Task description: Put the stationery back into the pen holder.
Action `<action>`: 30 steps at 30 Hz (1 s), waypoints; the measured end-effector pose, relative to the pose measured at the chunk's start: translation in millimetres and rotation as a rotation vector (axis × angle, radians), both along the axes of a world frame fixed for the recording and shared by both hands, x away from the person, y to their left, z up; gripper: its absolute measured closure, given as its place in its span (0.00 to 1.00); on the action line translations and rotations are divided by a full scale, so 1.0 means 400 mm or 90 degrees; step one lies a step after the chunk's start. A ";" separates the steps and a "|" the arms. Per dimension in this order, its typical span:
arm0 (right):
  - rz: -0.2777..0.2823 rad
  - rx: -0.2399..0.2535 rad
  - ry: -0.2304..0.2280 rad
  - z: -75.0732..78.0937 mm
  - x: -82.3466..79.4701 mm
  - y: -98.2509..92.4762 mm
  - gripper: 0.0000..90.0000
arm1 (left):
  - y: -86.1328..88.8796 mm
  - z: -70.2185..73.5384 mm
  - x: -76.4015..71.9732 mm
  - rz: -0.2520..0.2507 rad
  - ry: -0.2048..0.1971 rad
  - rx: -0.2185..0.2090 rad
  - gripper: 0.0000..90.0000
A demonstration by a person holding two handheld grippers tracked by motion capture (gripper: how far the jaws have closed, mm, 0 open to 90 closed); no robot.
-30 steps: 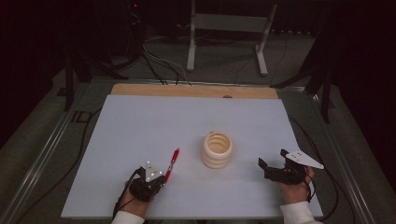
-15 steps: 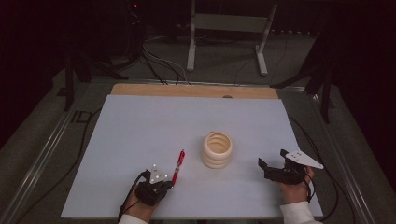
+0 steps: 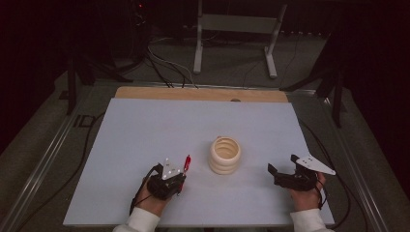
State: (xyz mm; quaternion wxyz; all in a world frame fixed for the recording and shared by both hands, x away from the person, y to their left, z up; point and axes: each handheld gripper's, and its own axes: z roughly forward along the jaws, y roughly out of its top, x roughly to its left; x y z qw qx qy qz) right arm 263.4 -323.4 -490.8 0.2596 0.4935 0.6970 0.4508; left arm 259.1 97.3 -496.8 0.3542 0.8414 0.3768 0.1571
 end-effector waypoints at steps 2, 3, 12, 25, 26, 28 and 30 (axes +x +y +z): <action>-0.001 0.000 0.000 0.000 0.000 -0.001 0.00 | -0.008 0.011 0.022 -0.007 -0.013 0.007 0.80; -0.002 0.002 0.001 0.000 0.000 -0.002 0.00 | -0.012 0.015 0.033 -0.012 -0.020 0.008 0.77; -0.003 0.002 0.000 0.000 0.001 -0.005 0.00 | -0.062 0.017 0.126 -0.074 -0.037 0.034 0.67; -0.005 0.007 -0.001 0.002 0.000 -0.008 0.00 | -0.109 -0.018 0.182 -0.152 0.025 0.159 1.00; -0.005 0.007 -0.001 0.002 0.000 -0.008 0.00 | -0.098 -0.022 0.184 -0.143 0.031 0.164 1.00; -0.007 0.009 0.000 0.001 0.000 -0.011 0.00 | -0.067 -0.021 0.190 -0.123 0.038 0.167 1.00; -0.006 0.007 -0.001 0.002 -0.001 -0.011 0.00 | -0.040 -0.021 0.192 -0.110 0.044 0.164 1.00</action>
